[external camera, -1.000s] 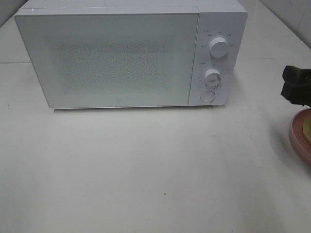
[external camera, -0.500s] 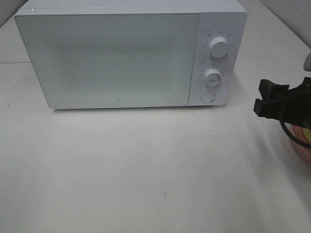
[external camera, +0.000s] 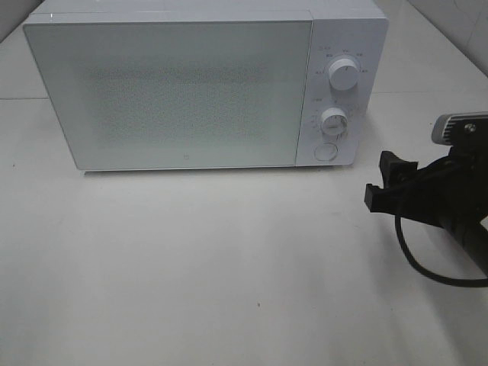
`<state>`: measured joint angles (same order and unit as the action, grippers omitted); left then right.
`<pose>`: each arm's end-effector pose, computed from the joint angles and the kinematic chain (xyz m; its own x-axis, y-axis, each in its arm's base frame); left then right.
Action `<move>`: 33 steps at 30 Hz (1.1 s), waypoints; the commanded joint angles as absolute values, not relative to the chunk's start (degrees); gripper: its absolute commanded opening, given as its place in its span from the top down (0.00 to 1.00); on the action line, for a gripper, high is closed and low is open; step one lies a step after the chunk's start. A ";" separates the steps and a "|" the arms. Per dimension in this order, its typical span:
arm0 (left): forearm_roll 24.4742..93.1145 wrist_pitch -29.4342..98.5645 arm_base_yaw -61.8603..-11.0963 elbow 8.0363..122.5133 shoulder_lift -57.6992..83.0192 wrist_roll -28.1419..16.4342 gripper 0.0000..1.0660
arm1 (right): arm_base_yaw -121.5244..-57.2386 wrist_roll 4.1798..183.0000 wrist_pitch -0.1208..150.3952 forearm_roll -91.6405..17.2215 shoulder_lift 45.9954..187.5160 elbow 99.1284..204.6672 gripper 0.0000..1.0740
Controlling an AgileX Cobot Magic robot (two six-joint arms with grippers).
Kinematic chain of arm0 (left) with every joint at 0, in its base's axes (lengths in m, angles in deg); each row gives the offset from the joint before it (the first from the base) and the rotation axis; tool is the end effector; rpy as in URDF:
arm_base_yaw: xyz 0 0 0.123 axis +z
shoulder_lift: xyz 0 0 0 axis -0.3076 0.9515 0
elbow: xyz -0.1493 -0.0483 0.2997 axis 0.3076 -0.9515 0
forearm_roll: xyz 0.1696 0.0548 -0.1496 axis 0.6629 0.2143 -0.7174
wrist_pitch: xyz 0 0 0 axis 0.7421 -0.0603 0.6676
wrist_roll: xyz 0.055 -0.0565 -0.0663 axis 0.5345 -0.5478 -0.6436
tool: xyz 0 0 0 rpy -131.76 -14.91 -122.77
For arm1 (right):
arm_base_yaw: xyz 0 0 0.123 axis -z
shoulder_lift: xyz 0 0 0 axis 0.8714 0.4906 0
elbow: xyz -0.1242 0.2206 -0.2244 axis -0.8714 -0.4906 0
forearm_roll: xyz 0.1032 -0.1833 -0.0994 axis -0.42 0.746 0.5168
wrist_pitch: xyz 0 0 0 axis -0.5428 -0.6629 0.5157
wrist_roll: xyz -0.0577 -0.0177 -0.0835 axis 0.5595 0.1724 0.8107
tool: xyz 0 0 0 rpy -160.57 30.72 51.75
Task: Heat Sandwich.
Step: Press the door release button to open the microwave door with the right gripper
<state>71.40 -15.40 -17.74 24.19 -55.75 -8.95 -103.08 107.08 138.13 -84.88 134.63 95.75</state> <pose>-0.0659 -0.0034 0.2646 -0.4536 -0.0064 -0.8912 0.0219 0.9996 -0.0183 0.1897 0.0788 0.2341 -0.1674 -0.0518 -0.9845 0.0092 0.9985 -0.0541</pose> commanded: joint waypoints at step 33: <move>71.40 -15.80 -18.03 24.65 -55.75 -8.95 0.06 | -107.60 49.79 139.45 -87.06 138.13 95.75 0.33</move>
